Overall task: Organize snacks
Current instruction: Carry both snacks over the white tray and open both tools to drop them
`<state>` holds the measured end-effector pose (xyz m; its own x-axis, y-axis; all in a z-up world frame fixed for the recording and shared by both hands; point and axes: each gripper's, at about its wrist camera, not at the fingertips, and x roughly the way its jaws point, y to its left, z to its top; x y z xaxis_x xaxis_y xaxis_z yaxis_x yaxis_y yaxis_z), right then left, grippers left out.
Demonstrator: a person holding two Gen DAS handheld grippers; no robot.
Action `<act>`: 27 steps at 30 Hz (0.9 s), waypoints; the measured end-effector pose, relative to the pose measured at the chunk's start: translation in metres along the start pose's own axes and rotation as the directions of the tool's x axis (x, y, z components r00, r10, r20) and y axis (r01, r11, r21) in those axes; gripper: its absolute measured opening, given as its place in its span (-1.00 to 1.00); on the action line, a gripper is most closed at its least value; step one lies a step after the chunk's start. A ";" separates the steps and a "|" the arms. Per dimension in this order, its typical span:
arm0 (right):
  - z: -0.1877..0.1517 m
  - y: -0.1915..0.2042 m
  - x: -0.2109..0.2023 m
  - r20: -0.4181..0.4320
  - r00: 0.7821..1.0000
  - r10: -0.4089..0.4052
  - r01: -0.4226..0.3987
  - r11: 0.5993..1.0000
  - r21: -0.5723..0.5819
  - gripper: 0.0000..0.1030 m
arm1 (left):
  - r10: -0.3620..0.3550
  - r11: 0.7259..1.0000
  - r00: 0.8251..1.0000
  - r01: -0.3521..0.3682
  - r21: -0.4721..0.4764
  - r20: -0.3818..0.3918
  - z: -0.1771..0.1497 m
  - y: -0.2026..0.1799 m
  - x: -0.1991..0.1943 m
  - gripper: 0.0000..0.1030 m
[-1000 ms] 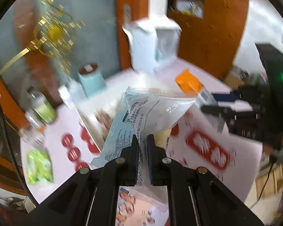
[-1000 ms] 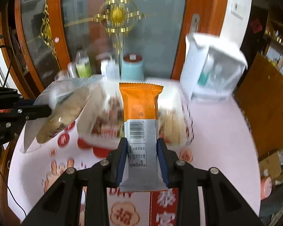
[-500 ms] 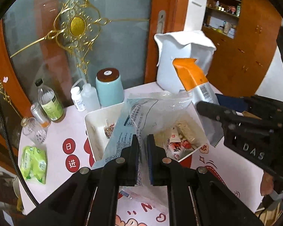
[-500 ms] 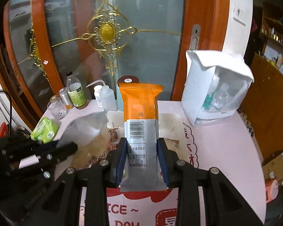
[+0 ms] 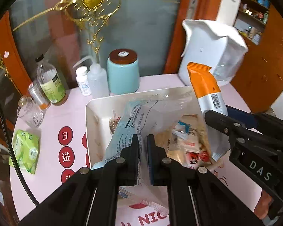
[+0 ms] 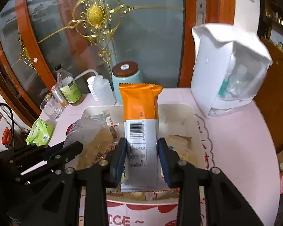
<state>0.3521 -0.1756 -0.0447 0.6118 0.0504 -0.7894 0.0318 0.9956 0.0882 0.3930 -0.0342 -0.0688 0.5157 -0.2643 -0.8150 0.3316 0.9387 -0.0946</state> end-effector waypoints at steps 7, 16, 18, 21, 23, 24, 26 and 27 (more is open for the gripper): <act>-0.004 -0.012 0.038 -0.081 0.997 0.012 -0.008 0.999 0.050 0.22 | 0.059 0.996 0.997 -0.061 -0.065 -0.040 -0.006 0.016 0.039 0.78; -0.012 -0.017 0.048 -0.096 0.995 -0.001 0.006 0.998 0.055 0.22 | 0.128 0.990 0.989 -0.132 -0.055 -0.076 -0.014 0.022 0.048 0.79; -0.013 -0.017 0.047 -0.096 0.995 0.002 0.003 0.999 0.053 0.22 | 0.141 0.988 0.988 -0.145 -0.060 -0.071 -0.015 0.022 0.044 0.79; -0.013 -0.018 0.042 -0.083 0.996 -0.011 0.016 0.999 0.052 0.22 | 0.151 0.986 0.986 -0.155 -0.055 -0.063 -0.015 0.021 0.036 0.79; -0.014 -0.016 0.037 -0.072 0.997 -0.026 0.029 0.999 0.039 0.22 | 0.149 0.987 0.987 -0.152 -0.054 -0.059 -0.015 0.019 0.029 0.79; -0.014 -0.016 0.035 -0.070 0.997 -0.029 0.031 0.999 0.037 0.22 | 0.144 0.988 0.988 -0.147 -0.056 -0.058 -0.014 0.018 0.026 0.79; -0.014 -0.017 0.030 -0.066 0.997 -0.027 0.030 0.999 0.042 0.22 | 0.136 0.988 0.989 -0.140 -0.059 -0.058 -0.014 0.016 0.020 0.79; -0.014 -0.017 0.027 -0.060 0.998 -0.033 0.035 0.998 0.044 0.22 | 0.133 0.989 0.990 -0.136 -0.059 -0.057 -0.014 0.014 0.017 0.79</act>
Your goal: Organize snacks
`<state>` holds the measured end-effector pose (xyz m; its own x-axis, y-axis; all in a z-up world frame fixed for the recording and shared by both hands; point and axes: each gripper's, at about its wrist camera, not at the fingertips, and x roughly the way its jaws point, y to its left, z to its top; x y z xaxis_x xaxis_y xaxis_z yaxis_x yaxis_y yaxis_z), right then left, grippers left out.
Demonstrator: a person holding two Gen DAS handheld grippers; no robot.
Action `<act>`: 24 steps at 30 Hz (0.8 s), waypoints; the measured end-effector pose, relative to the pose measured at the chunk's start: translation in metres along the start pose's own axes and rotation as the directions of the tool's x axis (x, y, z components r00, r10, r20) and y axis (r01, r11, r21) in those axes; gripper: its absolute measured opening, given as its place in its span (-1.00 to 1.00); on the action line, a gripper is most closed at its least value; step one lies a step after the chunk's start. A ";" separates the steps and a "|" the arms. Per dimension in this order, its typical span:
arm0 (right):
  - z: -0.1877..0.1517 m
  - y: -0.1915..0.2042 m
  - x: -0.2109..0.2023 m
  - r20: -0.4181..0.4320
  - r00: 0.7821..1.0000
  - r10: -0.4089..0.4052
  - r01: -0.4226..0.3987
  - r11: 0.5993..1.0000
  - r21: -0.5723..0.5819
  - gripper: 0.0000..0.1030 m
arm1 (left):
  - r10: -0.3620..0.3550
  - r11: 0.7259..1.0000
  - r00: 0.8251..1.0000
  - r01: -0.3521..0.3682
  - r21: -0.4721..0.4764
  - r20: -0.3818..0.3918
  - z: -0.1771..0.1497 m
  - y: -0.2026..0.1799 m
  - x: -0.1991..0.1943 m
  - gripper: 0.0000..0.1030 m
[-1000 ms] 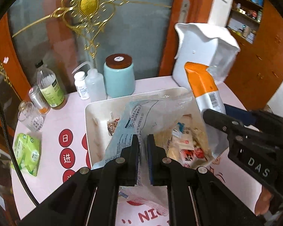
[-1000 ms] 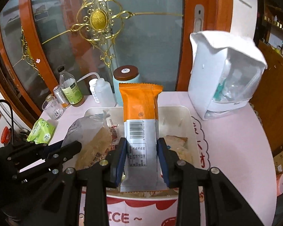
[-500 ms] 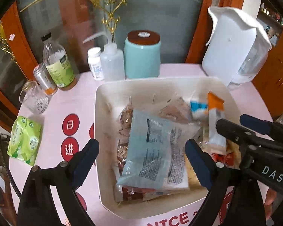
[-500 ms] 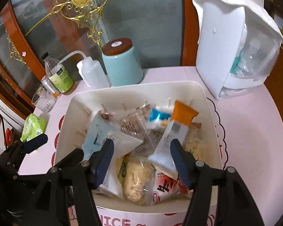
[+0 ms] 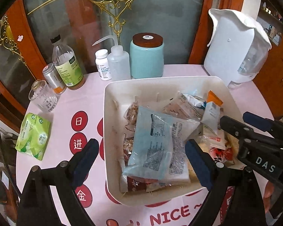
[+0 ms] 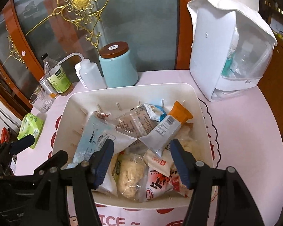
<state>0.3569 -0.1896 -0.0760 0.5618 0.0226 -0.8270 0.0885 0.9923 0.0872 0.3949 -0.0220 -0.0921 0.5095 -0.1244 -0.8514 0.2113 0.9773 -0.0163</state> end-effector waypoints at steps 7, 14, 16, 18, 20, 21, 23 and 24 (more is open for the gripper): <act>-0.011 0.003 -0.024 0.022 1.000 -0.004 0.004 1.000 -0.017 0.22 | -0.017 1.000 1.000 0.016 0.021 0.018 -0.012 -0.014 -0.028 0.79; -0.038 0.001 -0.063 0.062 0.998 -0.002 0.004 1.000 -0.017 0.22 | -0.028 0.998 0.998 0.025 0.052 0.050 -0.035 -0.027 -0.067 0.79; -0.048 -0.001 -0.076 0.077 0.997 0.004 -0.004 1.000 -0.005 0.22 | -0.039 0.998 0.998 0.036 0.052 0.058 -0.045 -0.028 -0.081 0.79; -0.061 -0.005 -0.091 0.088 0.996 0.013 -0.014 1.000 0.005 0.22 | -0.051 0.997 0.997 0.047 0.057 0.066 -0.055 -0.031 -0.094 0.79; -0.073 -0.007 -0.104 0.099 0.995 0.014 -0.015 1.000 0.004 0.22 | -0.056 0.997 0.996 0.051 0.066 0.076 -0.068 -0.035 -0.109 0.79; -0.078 -0.008 -0.111 0.104 0.994 0.016 -0.016 1.000 0.002 0.22 | -0.059 0.996 0.995 0.054 0.071 0.079 -0.075 -0.037 -0.117 0.79; -0.090 -0.010 -0.124 0.113 0.993 0.023 -0.022 1.000 -0.005 0.22 | -0.063 0.996 0.994 0.056 0.075 0.084 -0.085 -0.040 -0.130 0.79; -0.096 -0.012 -0.131 0.119 0.993 0.025 -0.024 1.000 -0.009 0.22 | -0.063 0.996 0.994 0.056 0.075 0.087 -0.091 -0.041 -0.137 0.79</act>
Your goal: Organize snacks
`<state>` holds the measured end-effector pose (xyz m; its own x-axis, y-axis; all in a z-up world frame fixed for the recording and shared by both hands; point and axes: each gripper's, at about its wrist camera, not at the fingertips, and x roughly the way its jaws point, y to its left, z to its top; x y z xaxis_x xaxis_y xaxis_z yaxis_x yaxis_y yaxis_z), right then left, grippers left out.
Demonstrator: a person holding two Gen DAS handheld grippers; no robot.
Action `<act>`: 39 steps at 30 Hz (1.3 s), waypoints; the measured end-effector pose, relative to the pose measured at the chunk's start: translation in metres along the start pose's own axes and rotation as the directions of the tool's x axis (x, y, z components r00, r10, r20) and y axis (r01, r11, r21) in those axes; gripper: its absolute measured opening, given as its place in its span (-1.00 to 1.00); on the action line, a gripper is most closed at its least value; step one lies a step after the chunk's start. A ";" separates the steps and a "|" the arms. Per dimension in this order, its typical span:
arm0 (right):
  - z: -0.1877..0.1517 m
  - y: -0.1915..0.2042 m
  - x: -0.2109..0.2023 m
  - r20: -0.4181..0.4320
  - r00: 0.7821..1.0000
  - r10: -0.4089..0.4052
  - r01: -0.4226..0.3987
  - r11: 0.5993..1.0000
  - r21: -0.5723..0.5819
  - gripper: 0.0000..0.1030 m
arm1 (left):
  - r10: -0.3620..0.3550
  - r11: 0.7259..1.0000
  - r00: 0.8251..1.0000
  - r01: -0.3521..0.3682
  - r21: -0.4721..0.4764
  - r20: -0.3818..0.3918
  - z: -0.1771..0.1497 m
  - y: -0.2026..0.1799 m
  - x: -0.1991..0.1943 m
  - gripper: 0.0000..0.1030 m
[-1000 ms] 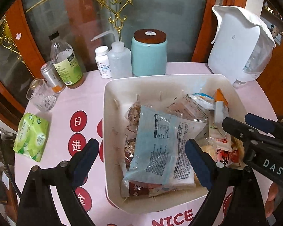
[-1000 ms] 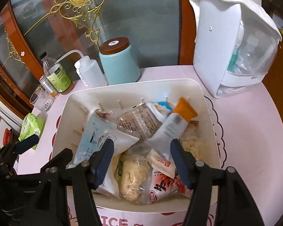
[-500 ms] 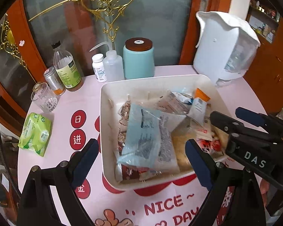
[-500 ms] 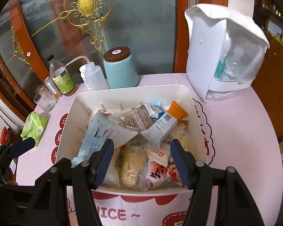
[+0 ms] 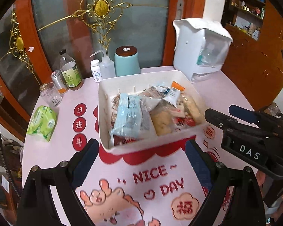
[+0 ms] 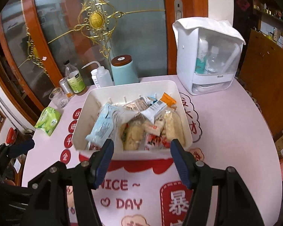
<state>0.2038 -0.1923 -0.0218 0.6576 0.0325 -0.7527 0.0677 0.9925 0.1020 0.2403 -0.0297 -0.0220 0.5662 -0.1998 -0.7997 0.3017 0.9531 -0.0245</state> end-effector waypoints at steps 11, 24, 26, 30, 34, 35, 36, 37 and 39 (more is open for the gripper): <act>-0.061 -0.012 -0.077 0.010 0.999 0.033 -0.033 0.999 -0.008 0.22 | 0.022 0.995 0.999 -0.017 -0.094 0.048 -0.060 -0.015 -0.090 0.89; -0.136 -0.008 -0.150 -0.005 0.998 0.062 -0.062 0.993 -0.098 0.23 | 0.112 0.972 0.994 -0.105 -0.209 0.019 -0.152 -0.025 -0.154 0.89; -0.142 -0.011 -0.158 -0.003 0.998 0.070 -0.070 0.994 -0.080 0.23 | 0.137 0.969 0.990 -0.130 -0.208 0.018 -0.161 -0.030 -0.160 0.89; -0.150 -0.013 -0.167 0.010 0.998 0.068 -0.068 0.996 -0.066 0.23 | 0.148 0.964 0.989 -0.140 -0.226 0.016 -0.173 -0.040 -0.168 0.89; -0.154 -0.018 -0.167 -0.003 0.997 0.081 -0.081 0.996 -0.048 0.23 | 0.144 0.965 0.990 -0.138 -0.224 0.008 -0.179 -0.050 -0.171 0.89; -0.155 -0.019 -0.167 -0.007 0.997 0.074 -0.074 0.996 -0.046 0.23 | 0.150 0.965 0.989 -0.145 -0.219 0.007 -0.179 -0.051 -0.171 0.89; -0.155 -0.019 -0.167 -0.009 0.998 0.067 -0.067 0.997 -0.043 0.23 | 0.162 0.964 0.987 -0.157 -0.217 0.008 -0.180 -0.052 -0.172 0.89; -0.157 -0.020 -0.167 -0.008 0.998 0.058 -0.058 0.998 -0.036 0.23 | 0.167 0.963 0.986 -0.161 -0.216 0.009 -0.180 -0.053 -0.173 0.89; -0.159 -0.020 -0.170 -0.007 0.999 0.052 -0.052 0.998 -0.036 0.23 | 0.173 0.960 0.985 -0.166 -0.224 0.013 -0.180 -0.053 -0.176 0.89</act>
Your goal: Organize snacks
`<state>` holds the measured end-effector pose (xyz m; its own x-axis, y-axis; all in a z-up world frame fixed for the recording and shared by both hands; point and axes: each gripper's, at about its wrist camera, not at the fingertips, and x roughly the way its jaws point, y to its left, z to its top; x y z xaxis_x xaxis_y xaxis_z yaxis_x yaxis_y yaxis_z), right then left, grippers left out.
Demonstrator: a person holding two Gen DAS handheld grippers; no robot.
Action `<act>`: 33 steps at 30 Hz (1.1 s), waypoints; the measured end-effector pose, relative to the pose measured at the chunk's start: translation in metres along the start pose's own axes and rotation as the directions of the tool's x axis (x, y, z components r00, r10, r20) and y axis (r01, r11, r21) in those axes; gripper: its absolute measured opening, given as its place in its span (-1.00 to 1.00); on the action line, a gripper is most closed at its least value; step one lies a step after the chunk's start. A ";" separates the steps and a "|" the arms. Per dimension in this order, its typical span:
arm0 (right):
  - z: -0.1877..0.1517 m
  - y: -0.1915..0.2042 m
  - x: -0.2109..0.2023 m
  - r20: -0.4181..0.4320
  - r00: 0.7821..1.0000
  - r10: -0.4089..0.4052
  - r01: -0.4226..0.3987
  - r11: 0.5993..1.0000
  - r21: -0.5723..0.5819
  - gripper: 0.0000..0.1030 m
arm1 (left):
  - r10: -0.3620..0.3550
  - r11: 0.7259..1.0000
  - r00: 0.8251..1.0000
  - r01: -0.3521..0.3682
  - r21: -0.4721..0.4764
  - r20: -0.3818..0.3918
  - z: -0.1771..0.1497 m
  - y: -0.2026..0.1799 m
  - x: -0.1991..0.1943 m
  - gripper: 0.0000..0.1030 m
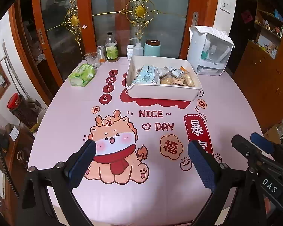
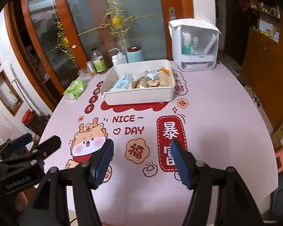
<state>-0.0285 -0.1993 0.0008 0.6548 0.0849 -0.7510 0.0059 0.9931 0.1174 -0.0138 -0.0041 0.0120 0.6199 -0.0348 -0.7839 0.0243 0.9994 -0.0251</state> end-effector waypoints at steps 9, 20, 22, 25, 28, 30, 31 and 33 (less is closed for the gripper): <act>-0.002 -0.002 -0.006 0.017 1.000 -0.022 0.023 1.000 -0.013 0.23 | 0.008 1.000 1.000 -0.008 0.030 -0.016 -0.001 -0.009 0.002 0.89; -0.002 -0.003 -0.006 0.017 1.000 -0.022 0.022 1.000 -0.015 0.23 | 0.011 0.999 1.000 -0.010 0.049 -0.015 0.001 -0.014 0.002 0.89; -0.002 -0.003 -0.006 0.018 1.000 -0.021 0.021 1.000 -0.014 0.23 | 0.012 0.999 1.000 -0.011 0.049 -0.015 0.001 -0.014 0.001 0.89; -0.002 -0.003 -0.005 0.017 1.000 -0.021 0.022 1.000 -0.015 0.23 | 0.011 0.999 1.000 -0.010 0.049 -0.016 0.001 -0.013 0.001 0.89; -0.003 -0.002 -0.006 0.016 1.000 -0.021 0.022 1.000 -0.015 0.23 | 0.012 0.999 1.000 -0.011 0.049 -0.022 0.000 -0.012 0.003 0.89; -0.003 -0.001 -0.005 0.015 1.000 -0.019 0.020 1.000 -0.017 0.23 | 0.014 0.999 1.000 -0.012 0.048 -0.027 -0.001 -0.012 0.004 0.89; -0.003 0.000 -0.005 0.014 1.000 -0.019 0.019 1.000 -0.017 0.23 | 0.013 0.999 1.000 -0.012 0.047 -0.028 -0.001 -0.011 0.005 0.89; -0.003 0.000 -0.004 0.014 1.000 -0.017 0.017 1.000 -0.018 0.23 | 0.014 0.999 0.999 -0.012 0.046 -0.033 -0.002 -0.009 0.006 0.89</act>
<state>-0.0338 -0.1990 0.0016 0.6651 0.0670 -0.7437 0.0035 0.9957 0.0928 -0.0117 -0.0137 0.0066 0.5941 -0.0210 -0.8041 0.0530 0.9985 0.0132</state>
